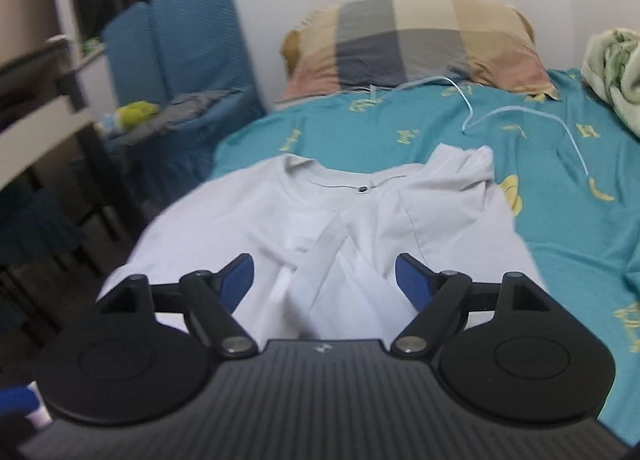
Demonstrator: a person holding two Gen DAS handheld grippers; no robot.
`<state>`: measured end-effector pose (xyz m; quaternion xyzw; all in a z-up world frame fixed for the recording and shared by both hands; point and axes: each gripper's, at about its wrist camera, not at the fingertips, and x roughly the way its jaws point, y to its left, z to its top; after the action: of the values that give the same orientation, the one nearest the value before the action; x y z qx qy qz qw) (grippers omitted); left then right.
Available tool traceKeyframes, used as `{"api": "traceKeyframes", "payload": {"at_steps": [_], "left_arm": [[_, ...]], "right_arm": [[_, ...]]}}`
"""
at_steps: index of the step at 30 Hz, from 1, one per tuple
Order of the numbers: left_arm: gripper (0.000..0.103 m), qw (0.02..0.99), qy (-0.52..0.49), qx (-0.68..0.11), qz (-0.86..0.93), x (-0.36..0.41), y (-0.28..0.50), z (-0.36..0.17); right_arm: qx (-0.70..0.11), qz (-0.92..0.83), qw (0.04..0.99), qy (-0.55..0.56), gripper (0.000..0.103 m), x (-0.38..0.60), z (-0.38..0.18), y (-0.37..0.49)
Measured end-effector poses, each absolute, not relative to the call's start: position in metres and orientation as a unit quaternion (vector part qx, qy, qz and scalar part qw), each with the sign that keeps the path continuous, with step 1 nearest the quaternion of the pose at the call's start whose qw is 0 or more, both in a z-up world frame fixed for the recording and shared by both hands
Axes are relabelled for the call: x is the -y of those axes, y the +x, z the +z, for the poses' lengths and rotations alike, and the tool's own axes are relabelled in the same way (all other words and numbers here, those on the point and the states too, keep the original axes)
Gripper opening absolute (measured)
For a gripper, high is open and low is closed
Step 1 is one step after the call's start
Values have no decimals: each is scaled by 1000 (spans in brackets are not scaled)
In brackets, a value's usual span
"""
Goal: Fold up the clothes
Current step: 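Release the folded sleeve with the right gripper and move both tools back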
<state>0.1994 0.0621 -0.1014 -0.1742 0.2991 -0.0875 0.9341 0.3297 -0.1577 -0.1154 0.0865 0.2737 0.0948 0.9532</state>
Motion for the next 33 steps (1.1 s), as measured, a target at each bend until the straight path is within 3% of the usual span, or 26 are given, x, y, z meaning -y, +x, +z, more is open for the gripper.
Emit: {"api": "traceKeyframes", "payload": {"at_steps": [15, 26, 33], "left_arm": [[76, 940, -111, -300, -119, -21, 129, -77], [76, 938, -62, -306, -152, 15, 85, -74], [76, 913, -58, -339, -219, 79, 62, -80]], "right_arm": [[-275, 83, 946, 148, 80, 210, -15, 109], [-224, 32, 966, 126, 80, 244, 15, 59], [-192, -25, 971, 138, 80, 301, 21, 42]]}}
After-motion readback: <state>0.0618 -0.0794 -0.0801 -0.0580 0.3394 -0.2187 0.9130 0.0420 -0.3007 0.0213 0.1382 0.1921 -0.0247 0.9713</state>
